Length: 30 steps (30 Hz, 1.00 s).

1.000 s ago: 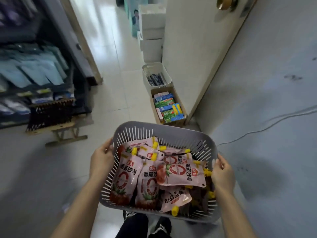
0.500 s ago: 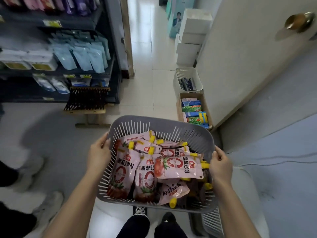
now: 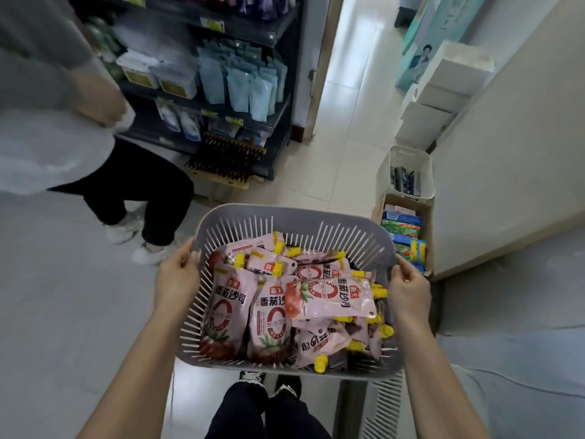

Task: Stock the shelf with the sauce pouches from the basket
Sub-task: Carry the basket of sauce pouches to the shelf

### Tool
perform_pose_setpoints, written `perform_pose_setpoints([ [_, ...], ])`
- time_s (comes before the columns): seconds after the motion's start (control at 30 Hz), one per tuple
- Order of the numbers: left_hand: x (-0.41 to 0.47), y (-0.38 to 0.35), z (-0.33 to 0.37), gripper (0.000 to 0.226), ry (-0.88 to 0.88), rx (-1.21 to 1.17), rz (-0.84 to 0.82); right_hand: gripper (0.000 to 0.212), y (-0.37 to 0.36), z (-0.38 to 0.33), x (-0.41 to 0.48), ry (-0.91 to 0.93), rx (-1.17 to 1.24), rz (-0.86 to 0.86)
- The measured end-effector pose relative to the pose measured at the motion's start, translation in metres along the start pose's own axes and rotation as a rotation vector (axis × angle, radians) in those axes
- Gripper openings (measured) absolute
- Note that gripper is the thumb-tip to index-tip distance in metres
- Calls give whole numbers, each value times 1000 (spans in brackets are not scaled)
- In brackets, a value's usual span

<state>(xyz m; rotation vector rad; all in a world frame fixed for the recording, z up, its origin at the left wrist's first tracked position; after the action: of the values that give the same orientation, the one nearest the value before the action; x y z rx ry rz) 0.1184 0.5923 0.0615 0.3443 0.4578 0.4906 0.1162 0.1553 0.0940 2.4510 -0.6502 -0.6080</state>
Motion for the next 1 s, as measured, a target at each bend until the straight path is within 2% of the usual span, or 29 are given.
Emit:
perform_pose_setpoints([
  [0.43, -37, 83, -63, 33, 109, -133, 241, 36, -84, -44, -14, 247, -108, -251],
  [0.67, -31, 139, -97, 33, 170, -176, 338, 33, -152, -68, -37, 266, -183, -323],
  [1.0, 28, 230, -124, 33, 233, -240, 432, 32, -276, -140, -71, 275, -180, -435],
])
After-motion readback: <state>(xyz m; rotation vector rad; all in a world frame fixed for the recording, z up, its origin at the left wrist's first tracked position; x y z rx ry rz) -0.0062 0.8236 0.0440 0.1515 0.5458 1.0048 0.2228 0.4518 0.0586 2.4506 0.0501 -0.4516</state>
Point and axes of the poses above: each hand's wrist, its own x-axis towards the middle knuckle, its own y-axis out of the back of the hand, z = x × y, the point moved 10 cm from there along x, towards the middle knuckle, and after that the axes turned 5 degrees about -x, right-handed, at the moved point
